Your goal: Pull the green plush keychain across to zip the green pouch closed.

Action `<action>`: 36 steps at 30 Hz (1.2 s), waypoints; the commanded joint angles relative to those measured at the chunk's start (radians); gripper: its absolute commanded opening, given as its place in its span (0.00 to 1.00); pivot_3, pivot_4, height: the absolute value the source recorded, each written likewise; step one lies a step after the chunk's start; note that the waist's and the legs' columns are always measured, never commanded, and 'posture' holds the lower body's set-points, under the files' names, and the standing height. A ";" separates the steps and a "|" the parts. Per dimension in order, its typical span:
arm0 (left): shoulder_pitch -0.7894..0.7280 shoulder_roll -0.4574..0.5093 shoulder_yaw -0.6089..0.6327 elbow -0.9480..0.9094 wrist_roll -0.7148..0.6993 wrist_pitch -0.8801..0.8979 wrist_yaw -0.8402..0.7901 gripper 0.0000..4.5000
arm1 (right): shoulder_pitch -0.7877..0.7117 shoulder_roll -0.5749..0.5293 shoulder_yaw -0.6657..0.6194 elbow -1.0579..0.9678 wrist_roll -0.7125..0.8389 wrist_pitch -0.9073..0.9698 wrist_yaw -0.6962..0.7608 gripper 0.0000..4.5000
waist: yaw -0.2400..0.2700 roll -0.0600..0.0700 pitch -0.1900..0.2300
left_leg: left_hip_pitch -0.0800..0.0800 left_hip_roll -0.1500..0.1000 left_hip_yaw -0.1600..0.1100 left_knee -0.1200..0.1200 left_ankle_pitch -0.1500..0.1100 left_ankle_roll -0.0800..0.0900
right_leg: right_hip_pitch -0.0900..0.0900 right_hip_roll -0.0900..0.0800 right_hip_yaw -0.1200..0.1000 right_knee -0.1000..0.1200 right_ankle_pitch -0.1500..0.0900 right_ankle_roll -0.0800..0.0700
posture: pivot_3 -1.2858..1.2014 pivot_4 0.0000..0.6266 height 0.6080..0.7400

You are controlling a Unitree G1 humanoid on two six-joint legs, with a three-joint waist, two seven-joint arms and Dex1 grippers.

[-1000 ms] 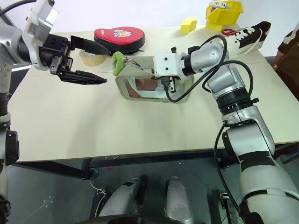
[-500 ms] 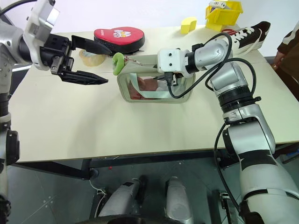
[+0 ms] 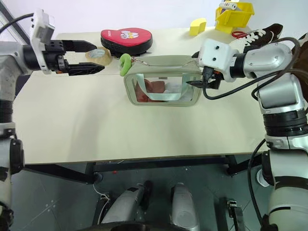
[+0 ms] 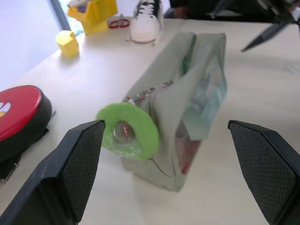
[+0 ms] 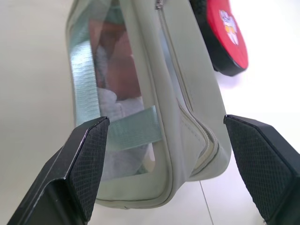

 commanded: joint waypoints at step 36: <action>-0.109 -0.306 0.012 0.498 0.226 -0.382 0.337 0.82 | 0.059 0.048 0.018 0.005 0.018 -0.018 -0.101 0.00 | -0.002 -0.001 0.000 | 0.000 0.000 0.001 0.002 0.001 0.003 | 0.002 0.001 -0.001 -0.001 0.002 0.003 | 0.52 0.24 1.00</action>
